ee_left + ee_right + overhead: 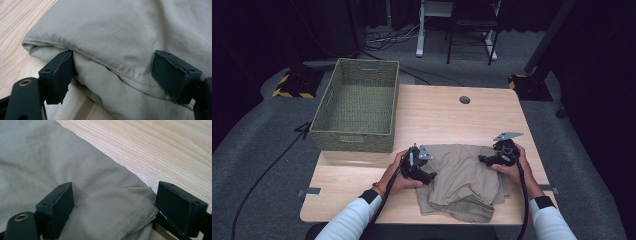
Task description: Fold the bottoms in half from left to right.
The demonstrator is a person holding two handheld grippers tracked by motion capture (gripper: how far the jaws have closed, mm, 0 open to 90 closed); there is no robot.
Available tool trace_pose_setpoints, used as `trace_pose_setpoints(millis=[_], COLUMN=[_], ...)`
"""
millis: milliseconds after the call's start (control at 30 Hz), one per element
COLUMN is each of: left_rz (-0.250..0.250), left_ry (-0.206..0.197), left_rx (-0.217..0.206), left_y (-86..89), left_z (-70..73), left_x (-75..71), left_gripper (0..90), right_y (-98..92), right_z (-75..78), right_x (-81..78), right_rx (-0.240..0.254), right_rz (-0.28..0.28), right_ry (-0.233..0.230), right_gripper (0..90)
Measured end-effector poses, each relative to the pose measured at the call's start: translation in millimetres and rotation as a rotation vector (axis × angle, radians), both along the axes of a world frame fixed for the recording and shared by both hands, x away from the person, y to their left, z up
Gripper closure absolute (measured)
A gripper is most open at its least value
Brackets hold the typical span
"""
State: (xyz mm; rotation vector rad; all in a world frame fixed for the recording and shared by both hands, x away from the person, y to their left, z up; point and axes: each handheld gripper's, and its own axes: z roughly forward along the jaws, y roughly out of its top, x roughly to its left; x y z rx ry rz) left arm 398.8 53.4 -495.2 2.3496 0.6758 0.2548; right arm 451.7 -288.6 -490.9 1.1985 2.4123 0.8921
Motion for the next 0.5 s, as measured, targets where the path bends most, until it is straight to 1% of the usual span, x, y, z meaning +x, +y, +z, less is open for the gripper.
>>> trace_pose_setpoints(millis=[67,133,200,233,333,367,400,433,467,500], left_rz=[-0.002,-0.015,-0.022,-0.024,-0.033,-0.033,-0.030,-0.022,-0.023,-0.013], left_ry=[-0.011,0.000,-0.008,0.002,0.003,0.001,-0.012,-0.017,-0.025,-0.025], left_rx=[0.000,-0.008,-0.014,-0.020,-0.011,-0.003,0.004,0.001,-0.009,-0.025], left_y=[0.2,0.9,1.1,1.3,1.7,2.5,4.1,6.7,10.7,15.7], left_z=[-0.1,-1.1,-1.7,-2.0,-1.3,-0.5,0.2,1.0,3.0,5.2], left_x=[-4.6,-10.8,-19.3,-23.2,-34.7,-38.3,-41.3,-43.2,-42.5,-40.9], left_gripper=[20.0,21.2,21.2,21.2,21.0,20.8,20.1,18.9,17.4,16.6], right_y=[0.1,0.0,-1.6,-2.8,-5.8,-6.4,-6.9,-6.9,-7.4,-7.7], right_z=[0.4,1.6,5.4,6.4,8.0,7.0,4.0,0.5,-1.6,-2.0], right_x=[-1.2,-3.2,-5.2,-6.0,-7.6,-8.5,-8.9,-8.7,-8.5,-8.2], right_rx=[-0.015,-0.029,-0.041,-0.035,-0.034,-0.028,-0.015,-0.006,0.010,0.011], right_rz=[0.005,0.010,0.015,0.008,0.008,0.008,0.015,0.010,0.002,0.005], right_ry=[0.000,0.003,0.001,-0.005,0.002,0.004,0.011,0.029,0.030,0.028], right_gripper=[14.9,14.7,15.1,15.0,14.9,14.9,14.5,12.1,10.1,10.7])
